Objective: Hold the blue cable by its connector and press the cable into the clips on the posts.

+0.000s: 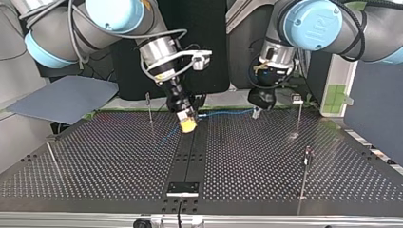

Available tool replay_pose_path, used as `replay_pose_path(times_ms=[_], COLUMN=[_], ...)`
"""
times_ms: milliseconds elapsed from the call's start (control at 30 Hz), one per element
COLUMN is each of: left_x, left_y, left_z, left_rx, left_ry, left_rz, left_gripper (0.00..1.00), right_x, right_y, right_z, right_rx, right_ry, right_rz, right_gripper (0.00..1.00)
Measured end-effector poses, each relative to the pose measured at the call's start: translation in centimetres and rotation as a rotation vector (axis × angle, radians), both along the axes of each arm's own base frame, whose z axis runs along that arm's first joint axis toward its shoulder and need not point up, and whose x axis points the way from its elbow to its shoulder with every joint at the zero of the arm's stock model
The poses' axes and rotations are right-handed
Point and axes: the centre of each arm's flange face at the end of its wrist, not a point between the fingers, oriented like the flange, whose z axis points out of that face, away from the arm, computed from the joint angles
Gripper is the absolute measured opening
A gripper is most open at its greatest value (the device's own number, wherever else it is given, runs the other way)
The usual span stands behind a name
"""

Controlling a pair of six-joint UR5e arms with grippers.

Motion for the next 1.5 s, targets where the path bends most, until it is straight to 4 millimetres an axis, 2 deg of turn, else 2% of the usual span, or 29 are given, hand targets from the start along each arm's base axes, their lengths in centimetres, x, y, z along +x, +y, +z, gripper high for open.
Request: replay_pose_path(times_ms=[133, 367, 600, 800, 1200, 1500], left_x=[-0.5, -2.0, -2.0, -1.2, 0.9, 3.4], left_y=[0.5, 1.8, 3.3, 5.4, 10.1, 13.1], left_z=[0.0, 1.2, 1.1, 1.1, 1.8, 4.0], left_rx=[0.048, 0.121, 0.194, 0.254, 0.351, 0.362], left_ry=[0.021, 0.026, 0.036, 0.035, 0.005, -0.028], left_rz=[0.031, 0.089, 0.159, 0.246, 0.440, 0.509], left_gripper=[0.00, 0.00, 0.00, 0.00, 0.00, 0.00], right_x=[0.2, 1.0, 1.8, 2.5, 3.1, 4.2], right_y=[0.2, 0.2, 0.2, -0.1, -0.9, -1.5], right_z=[-0.2, -1.5, -2.9, -4.0, -1.9, -2.4], right_rx=[0.003, 0.019, 0.036, 0.045, 0.023, 0.026], right_ry=[0.003, 0.021, 0.034, 0.043, 0.000, -0.001], right_rz=[0.008, 0.029, 0.066, 0.093, 0.104, 0.106], right_gripper=[0.00, 0.00, 0.00, 0.00, 0.00, 0.00])
